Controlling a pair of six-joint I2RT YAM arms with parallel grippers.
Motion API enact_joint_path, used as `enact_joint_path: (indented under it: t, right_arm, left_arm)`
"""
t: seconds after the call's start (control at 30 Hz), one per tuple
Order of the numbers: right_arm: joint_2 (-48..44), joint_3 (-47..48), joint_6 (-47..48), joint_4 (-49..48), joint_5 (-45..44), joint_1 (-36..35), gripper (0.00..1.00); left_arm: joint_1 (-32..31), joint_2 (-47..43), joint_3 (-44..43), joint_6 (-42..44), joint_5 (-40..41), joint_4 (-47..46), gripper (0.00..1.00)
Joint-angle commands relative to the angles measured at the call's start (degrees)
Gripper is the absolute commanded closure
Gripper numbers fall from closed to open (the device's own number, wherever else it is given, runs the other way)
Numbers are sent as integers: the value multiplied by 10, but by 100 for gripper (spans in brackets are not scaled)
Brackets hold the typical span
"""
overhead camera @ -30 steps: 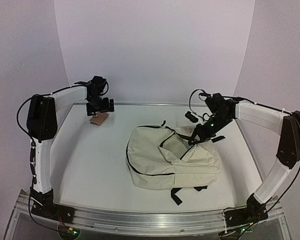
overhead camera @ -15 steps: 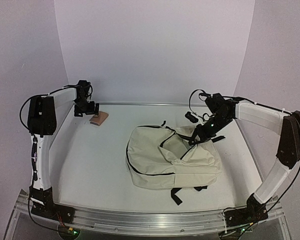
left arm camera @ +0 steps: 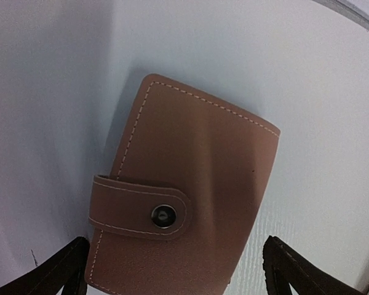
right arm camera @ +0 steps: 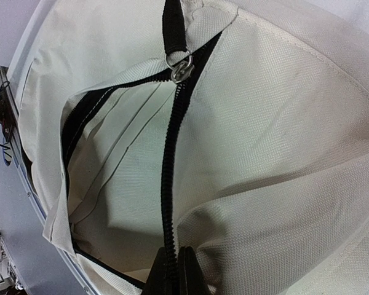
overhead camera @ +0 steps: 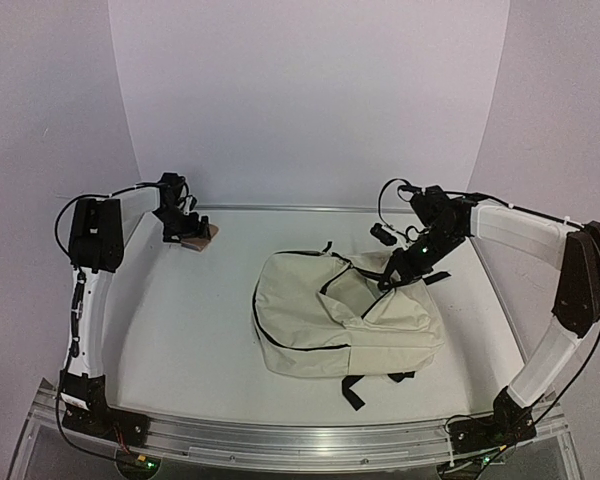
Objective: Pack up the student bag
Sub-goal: Move the personal item to the center of the board.
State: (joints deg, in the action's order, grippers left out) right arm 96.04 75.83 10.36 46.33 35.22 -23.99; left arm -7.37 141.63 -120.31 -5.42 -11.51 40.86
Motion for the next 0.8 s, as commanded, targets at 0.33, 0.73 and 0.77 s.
enact_joint_path:
  t: [0.33, 0.73, 0.77]
  right_arm:
    - [15, 54, 8, 22, -18, 7, 100]
    - [31, 90, 4, 22, 27, 6, 100]
    - [34, 92, 4, 22, 29, 6, 100]
  left_arm:
    - [-44, -78, 106, -16, 40, 33, 36]
    - [-114, -314, 250, -62, -39, 17, 44]
    - [-126, -331, 256, -71, -47, 18, 46]
